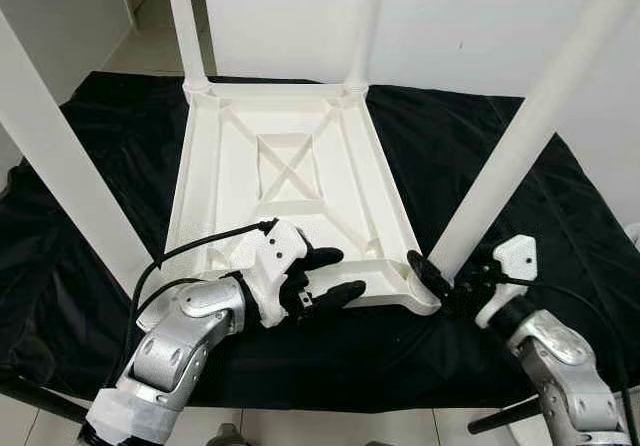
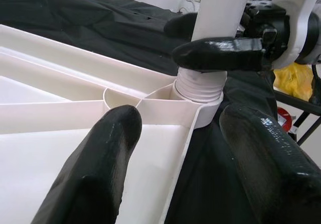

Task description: Building children table

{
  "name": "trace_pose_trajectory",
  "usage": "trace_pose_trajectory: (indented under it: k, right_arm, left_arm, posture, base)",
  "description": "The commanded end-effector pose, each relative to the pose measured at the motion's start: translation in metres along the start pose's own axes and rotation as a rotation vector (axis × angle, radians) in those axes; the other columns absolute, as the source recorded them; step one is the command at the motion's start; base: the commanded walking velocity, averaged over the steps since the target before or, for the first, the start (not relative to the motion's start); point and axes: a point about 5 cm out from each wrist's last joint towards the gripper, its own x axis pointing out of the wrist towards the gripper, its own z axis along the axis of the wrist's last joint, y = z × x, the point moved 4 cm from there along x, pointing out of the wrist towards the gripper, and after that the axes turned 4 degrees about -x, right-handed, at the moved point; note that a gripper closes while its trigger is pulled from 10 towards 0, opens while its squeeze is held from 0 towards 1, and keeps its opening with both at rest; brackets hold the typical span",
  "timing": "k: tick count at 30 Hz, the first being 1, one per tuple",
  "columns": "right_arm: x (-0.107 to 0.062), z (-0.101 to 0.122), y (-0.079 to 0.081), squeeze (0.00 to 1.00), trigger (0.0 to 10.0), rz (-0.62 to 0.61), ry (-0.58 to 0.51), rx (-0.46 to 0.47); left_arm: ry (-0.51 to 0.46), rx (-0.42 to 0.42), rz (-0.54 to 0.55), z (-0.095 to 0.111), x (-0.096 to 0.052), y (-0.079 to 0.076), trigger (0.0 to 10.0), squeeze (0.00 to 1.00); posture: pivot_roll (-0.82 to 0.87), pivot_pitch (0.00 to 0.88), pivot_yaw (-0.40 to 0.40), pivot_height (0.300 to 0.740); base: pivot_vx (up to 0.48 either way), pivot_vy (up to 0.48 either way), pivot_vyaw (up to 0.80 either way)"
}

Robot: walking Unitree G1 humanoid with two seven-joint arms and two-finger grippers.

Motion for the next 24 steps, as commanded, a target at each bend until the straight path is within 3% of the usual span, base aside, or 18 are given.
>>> trace_pose_trajectory:
  k: [1,12,13,16,17,22,24]
  right_arm:
    - [0.0,-0.005,-0.004,0.0,0.0,-0.025,0.029,-0.003]
    - [0.001,-0.013,-0.008,0.0,0.0,-0.111,0.073,-0.015]
    - [0.001,-0.014,-0.01,0.0,7.4,-0.146,0.082,-0.013]
    - [0.001,-0.014,-0.01,0.0,7.4,-0.146,0.082,-0.013]
    - [0.001,-0.015,-0.015,0.0,10.0,-0.212,0.094,-0.005]
    - [0.001,-0.015,-0.019,0.0,10.0,-0.291,0.102,0.0]
    - [0.002,-0.015,-0.021,0.0,10.0,-0.425,0.11,0.014]
  left_arm:
    - [0.005,0.008,0.051,-0.001,0.0,0.003,10.0,0.0]
    - [-0.004,0.015,0.054,0.0,0.003,0.003,10.0,0.0]
    - [-0.006,0.015,0.053,0.0,0.004,0.003,10.0,0.0]
    - [-0.006,0.015,0.053,0.0,0.004,0.003,10.0,0.0]
    - [-0.007,0.016,0.049,0.0,0.004,0.003,10.0,0.0]
    - [-0.009,0.017,0.047,0.0,0.005,0.002,10.0,0.0]
    - [-0.012,0.021,0.042,0.0,0.007,0.0,10.0,0.0]
  posture:
    - [0.05,0.029,-0.037,0.74]
    - [0.05,0.017,-0.046,0.74]
    - [0.04,0.015,-0.046,0.74]
    - [0.04,0.015,-0.046,0.74]
    - [0.04,0.015,-0.046,0.74]
    - [0.04,0.012,-0.045,0.74]
    - [0.04,0.011,-0.046,0.74]
  base:
    - [0.0,0.0,0.0]
    - [0.0,0.0,0.0]
    - [0.0,0.0,0.0]
    - [0.0,0.0,0.0]
    - [0.0,0.0,0.0]
    - [0.0,0.0,0.0]
    - [0.0,0.0,0.0]
